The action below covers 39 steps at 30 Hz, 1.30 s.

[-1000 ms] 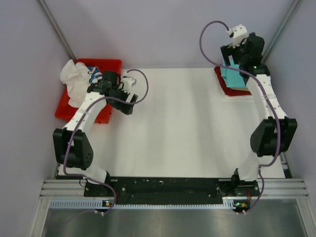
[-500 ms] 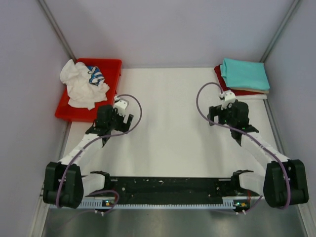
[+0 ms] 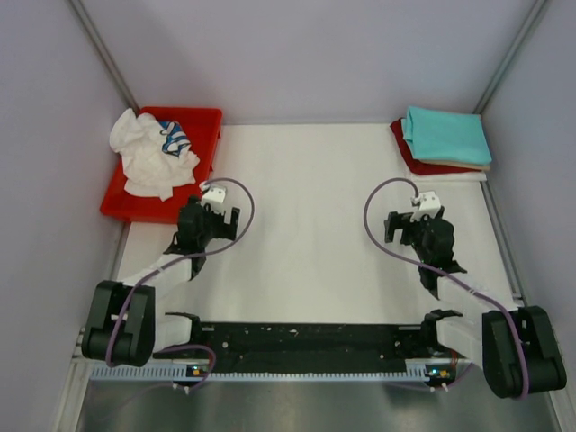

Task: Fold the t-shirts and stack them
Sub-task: Put the neatly folded tshirt into the corner of the board with the right arm

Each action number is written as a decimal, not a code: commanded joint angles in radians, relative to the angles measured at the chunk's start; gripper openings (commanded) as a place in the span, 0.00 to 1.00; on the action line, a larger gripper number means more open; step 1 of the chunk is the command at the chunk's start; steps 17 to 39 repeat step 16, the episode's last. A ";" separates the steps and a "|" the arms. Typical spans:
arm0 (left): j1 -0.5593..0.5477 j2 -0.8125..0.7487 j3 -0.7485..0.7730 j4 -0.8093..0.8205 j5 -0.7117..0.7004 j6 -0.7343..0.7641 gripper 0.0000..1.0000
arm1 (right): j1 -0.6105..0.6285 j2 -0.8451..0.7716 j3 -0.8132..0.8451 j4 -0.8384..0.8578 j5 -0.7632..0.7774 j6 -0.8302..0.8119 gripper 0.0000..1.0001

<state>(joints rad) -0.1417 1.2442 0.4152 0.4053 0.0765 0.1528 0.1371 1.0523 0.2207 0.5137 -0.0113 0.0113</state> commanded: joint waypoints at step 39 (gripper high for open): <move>0.017 -0.048 -0.047 0.141 0.011 -0.015 0.99 | 0.013 0.000 0.014 0.108 0.014 0.010 0.99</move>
